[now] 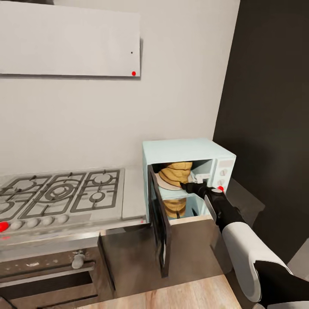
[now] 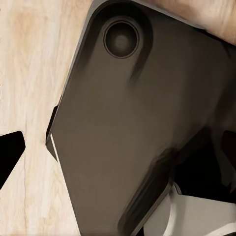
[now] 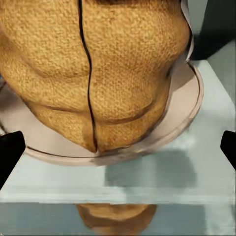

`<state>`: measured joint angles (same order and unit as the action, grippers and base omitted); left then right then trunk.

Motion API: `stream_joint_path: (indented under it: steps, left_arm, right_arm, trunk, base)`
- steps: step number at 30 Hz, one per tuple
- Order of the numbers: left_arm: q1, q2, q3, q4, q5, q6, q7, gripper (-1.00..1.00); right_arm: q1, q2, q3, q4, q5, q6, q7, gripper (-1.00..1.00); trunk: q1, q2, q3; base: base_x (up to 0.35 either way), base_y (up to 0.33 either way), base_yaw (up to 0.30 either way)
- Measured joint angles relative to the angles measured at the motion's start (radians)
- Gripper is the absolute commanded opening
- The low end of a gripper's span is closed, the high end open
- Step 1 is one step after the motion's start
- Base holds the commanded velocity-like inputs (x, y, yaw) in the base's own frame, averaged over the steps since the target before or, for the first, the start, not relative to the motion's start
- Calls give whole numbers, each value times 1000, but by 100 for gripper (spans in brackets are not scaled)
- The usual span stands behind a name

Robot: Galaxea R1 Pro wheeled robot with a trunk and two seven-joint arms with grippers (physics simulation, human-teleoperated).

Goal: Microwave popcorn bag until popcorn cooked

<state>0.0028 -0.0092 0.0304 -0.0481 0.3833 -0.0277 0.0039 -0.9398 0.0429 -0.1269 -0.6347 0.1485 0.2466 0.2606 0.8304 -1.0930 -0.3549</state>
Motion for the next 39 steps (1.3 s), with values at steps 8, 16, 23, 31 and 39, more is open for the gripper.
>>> stream_joint_path:
  steps: [8,16,23,31,39]
  left_arm:
    - [0,0,1,0,0,0,0,100]
    - [0,0,0,-1,0,0,0,100]
    - [0,0,0,0,0,0,0,100]
    - [0,0,0,0,0,0,0,100]
    - [0,0,1,0,0,0,0,100]
  right_arm:
    - [0,-2,0,0,5,8,-1,100]
    - [0,-2,0,0,5,4,-2,100]
    - [0,-3,0,-1,6,6,-2,100]
    - [0,-10,0,-1,6,7,-2,100]
    - [0,-48,-3,198,0,3,-6,100]
  trunk:
    - [0,0,0]
    - [0,0,0]
    - [0,0,0]
    - [0,0,0]
    - [-1,0,0]
  base:
    - [-335,0,0]
    - [-296,0,0]
    - [-264,0,0]
    - [-240,0,0]
    - [-17,0,0]
